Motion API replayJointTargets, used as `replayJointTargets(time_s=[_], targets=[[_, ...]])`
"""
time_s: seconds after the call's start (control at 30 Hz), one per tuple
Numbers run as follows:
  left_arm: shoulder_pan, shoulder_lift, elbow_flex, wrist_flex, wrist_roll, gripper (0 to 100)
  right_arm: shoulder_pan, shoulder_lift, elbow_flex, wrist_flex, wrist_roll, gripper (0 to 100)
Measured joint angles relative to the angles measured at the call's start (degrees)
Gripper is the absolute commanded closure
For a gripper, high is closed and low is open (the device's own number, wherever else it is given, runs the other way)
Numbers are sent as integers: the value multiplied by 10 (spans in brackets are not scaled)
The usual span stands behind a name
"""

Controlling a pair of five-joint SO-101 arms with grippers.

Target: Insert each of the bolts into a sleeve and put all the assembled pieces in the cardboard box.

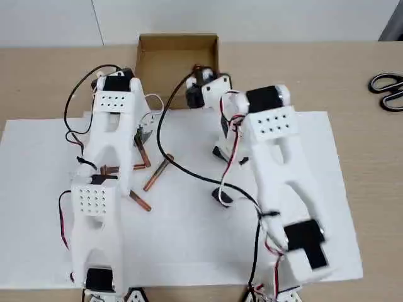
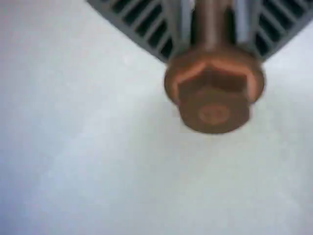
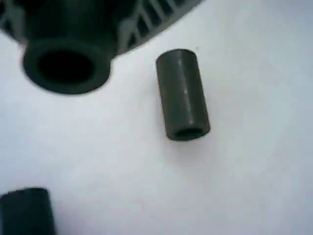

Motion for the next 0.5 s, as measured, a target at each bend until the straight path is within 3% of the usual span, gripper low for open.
replayJointTargets(time_s=[0.3,0.5], targets=[[16,-171,-1,4,-75,995,-1,-139,76,10,-95,992],[14,-295,-1,7,-146,995,3,-244,143,11,-110,995]])
